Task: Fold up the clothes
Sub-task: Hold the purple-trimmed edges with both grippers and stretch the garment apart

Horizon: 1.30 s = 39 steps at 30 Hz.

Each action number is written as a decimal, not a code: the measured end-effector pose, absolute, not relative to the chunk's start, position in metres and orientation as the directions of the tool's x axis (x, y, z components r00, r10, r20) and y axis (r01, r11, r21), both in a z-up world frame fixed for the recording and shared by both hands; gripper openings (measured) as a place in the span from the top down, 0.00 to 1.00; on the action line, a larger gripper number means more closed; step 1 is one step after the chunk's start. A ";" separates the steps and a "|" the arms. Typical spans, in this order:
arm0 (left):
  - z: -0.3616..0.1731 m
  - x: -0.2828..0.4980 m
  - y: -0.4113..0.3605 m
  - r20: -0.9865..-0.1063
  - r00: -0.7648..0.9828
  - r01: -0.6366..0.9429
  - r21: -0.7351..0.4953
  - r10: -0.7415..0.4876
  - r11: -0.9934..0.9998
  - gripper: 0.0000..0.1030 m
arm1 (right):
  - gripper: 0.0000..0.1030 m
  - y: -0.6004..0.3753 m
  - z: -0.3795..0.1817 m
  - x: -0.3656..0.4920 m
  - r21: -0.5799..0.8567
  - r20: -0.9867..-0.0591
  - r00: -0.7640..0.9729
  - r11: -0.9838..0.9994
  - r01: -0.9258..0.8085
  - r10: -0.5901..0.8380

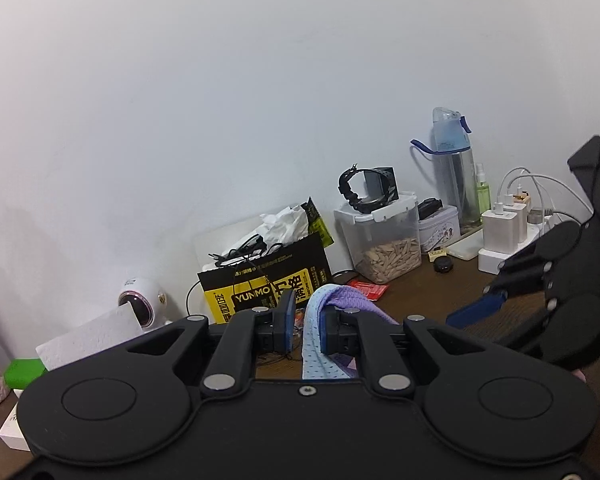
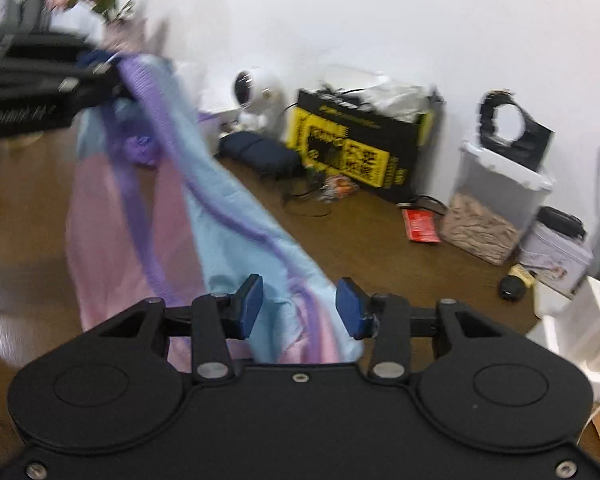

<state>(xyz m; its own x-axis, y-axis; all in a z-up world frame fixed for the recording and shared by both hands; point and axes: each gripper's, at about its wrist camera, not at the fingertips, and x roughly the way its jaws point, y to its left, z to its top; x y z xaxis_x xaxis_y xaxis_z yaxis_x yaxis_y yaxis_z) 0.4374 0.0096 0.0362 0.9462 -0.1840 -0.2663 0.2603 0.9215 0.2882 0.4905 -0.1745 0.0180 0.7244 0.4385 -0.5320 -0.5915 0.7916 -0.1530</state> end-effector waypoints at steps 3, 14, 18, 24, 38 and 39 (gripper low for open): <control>0.037 0.436 0.009 -0.266 0.944 0.271 0.287 -0.195 0.919 0.88 | 0.54 -0.169 0.014 0.491 -0.162 -0.526 0.737 0.800 -0.577 0.425; 0.052 0.426 0.012 -0.216 0.972 0.153 0.296 -0.090 0.943 0.88 | 0.93 -0.167 0.041 0.468 -0.230 -0.381 0.867 0.876 -0.425 0.321; 0.091 0.398 0.022 -0.133 0.987 0.122 0.283 -0.086 0.951 0.88 | 0.94 -0.184 0.091 0.415 -0.237 -0.217 0.924 0.901 -0.363 0.315; 0.181 0.346 0.010 -0.018 0.993 0.111 0.392 -0.113 0.913 0.88 | 0.94 -0.203 0.168 0.338 -0.315 -0.068 0.956 0.903 -0.293 0.287; 0.314 0.194 0.024 0.119 0.964 0.174 0.391 -0.238 0.904 0.88 | 0.93 -0.231 0.302 0.168 -0.410 0.161 0.940 0.886 -0.215 0.302; 0.310 0.196 0.025 0.089 0.966 0.192 0.386 -0.243 0.902 0.88 | 0.93 -0.231 0.301 0.166 -0.403 0.143 0.942 0.887 -0.224 0.303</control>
<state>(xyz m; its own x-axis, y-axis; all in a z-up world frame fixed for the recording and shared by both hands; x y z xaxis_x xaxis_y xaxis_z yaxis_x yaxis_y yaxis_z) 0.1964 0.0251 0.3096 0.9660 -0.2431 0.0885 0.1918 0.9024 0.3859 0.1664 -0.2309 0.3006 0.9420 0.3033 0.1435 -0.2242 0.8871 -0.4035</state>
